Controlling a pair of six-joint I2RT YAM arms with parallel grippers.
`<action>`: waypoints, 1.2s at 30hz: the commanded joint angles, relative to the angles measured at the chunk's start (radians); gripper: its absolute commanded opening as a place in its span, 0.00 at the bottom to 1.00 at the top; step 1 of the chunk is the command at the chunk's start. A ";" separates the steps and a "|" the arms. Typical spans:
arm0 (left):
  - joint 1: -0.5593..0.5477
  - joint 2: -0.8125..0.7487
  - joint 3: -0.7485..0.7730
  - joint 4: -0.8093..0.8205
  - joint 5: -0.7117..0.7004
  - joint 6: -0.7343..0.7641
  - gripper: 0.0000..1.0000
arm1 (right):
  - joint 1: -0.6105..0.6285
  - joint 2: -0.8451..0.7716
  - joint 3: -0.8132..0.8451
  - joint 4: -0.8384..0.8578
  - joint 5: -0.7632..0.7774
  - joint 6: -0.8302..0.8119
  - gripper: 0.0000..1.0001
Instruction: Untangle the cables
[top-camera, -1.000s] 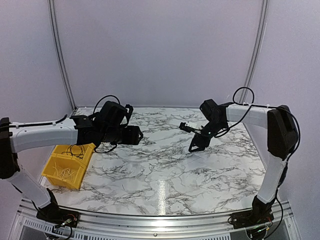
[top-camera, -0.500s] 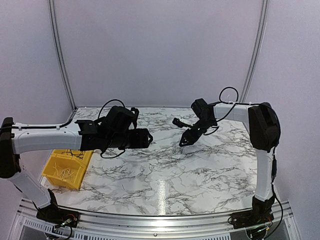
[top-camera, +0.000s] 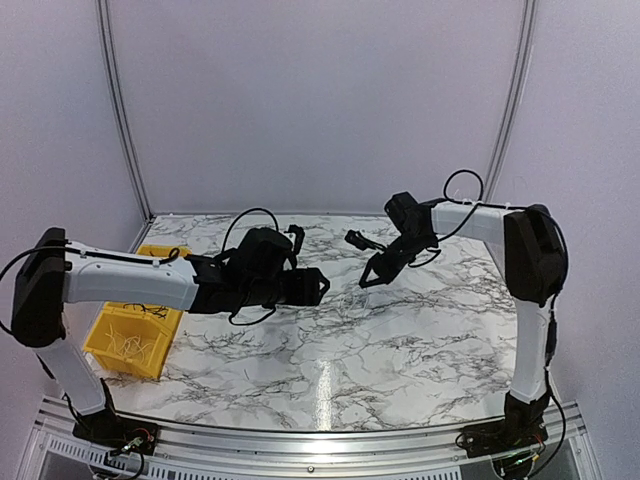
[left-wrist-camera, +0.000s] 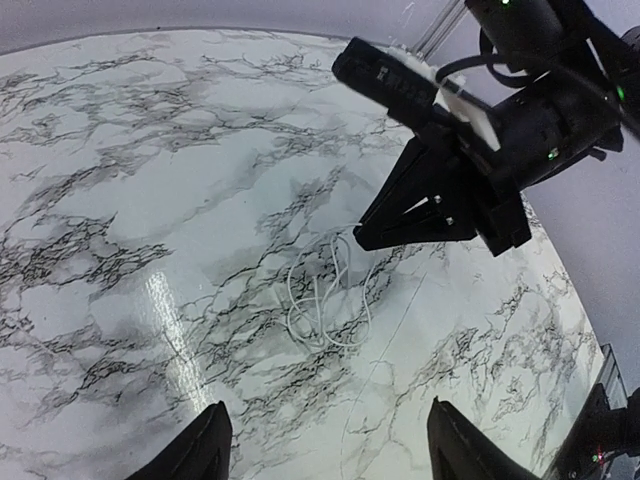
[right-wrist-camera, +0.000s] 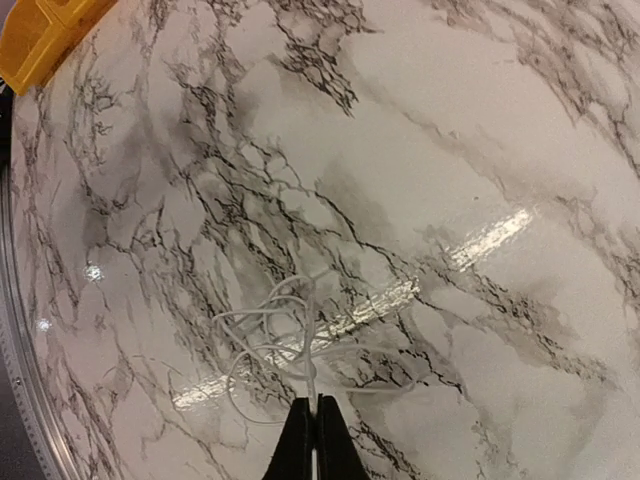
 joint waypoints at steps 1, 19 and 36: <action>-0.005 0.104 0.078 0.189 0.054 0.071 0.70 | 0.029 -0.162 0.003 -0.042 -0.094 -0.014 0.00; 0.020 0.468 0.301 0.340 -0.059 -0.108 0.43 | 0.133 -0.445 0.089 -0.195 -0.270 -0.003 0.00; 0.036 0.453 0.134 0.412 0.038 -0.100 0.32 | 0.106 -0.550 0.429 -0.159 -0.246 0.222 0.00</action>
